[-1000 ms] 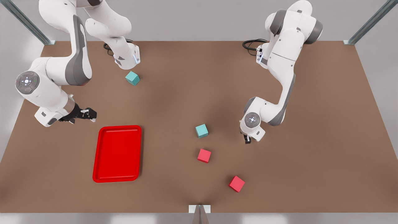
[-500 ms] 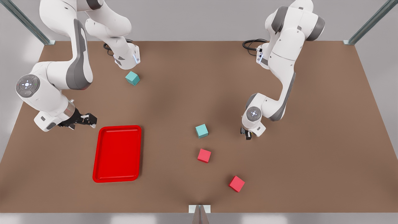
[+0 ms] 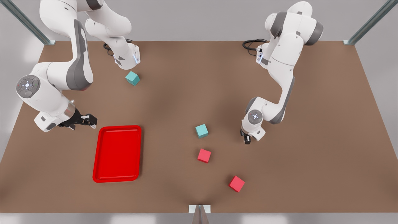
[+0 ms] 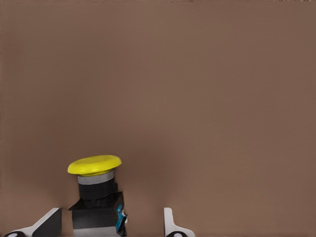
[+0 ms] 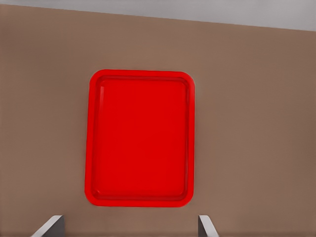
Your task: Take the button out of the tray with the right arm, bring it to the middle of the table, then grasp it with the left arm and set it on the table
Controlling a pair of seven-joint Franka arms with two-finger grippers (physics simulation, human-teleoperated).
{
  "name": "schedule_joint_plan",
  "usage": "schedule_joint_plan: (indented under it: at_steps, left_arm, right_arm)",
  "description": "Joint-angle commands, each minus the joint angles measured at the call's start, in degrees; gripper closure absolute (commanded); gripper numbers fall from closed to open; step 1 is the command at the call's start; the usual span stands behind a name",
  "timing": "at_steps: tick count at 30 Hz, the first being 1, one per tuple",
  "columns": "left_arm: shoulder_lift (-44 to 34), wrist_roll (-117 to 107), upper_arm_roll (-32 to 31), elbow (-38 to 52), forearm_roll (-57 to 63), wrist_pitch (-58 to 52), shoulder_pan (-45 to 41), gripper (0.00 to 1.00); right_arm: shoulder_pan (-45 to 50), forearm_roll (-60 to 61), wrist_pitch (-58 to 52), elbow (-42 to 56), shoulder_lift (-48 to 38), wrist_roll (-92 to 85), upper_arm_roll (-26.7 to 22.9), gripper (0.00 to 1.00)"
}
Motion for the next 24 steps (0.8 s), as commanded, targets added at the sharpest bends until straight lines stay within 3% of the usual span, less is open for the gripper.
schedule_joint_plan:
  at_steps: [1, 10, 11, 14, 19, 24]
  left_arm:
    - [-0.4, 2.1, 0.0, -0.5, -0.2, 0.0, 0.0, 0.0]
    - [-0.6, 1.3, 0.0, -0.7, -0.2, -1.3, -0.1, 0.0]
    - [-0.6, 1.3, 0.1, -0.7, -0.2, -1.6, 0.0, 0.14]
    - [-0.4, 1.2, 0.1, -0.7, -0.2, -1.7, 0.0, 0.17]
    - [-0.4, 0.9, 0.1, -0.3, -0.2, -3.1, 0.0, 0.51]
    - [-1.5, 1.8, 0.2, 0.3, -0.2, -5.9, 0.0, 0.51]
  right_arm:
    - [0.0, 0.1, 0.0, 0.0, 0.0, 0.4, 0.0, 0.0]
    - [0.0, 0.0, 0.0, 0.5, 0.3, 0.6, 0.0, 0.0]
    - [0.0, 0.1, 0.0, 0.5, 0.3, 0.6, 0.0, 0.0]
    - [0.0, 0.1, 0.0, 0.5, 0.3, 0.9, 0.1, 0.0]
    - [0.0, 0.9, 0.0, 0.5, 0.3, 0.9, 0.0, 0.0]
    - [0.0, 0.9, 0.0, 0.5, 0.3, 0.9, 0.0, 0.0]
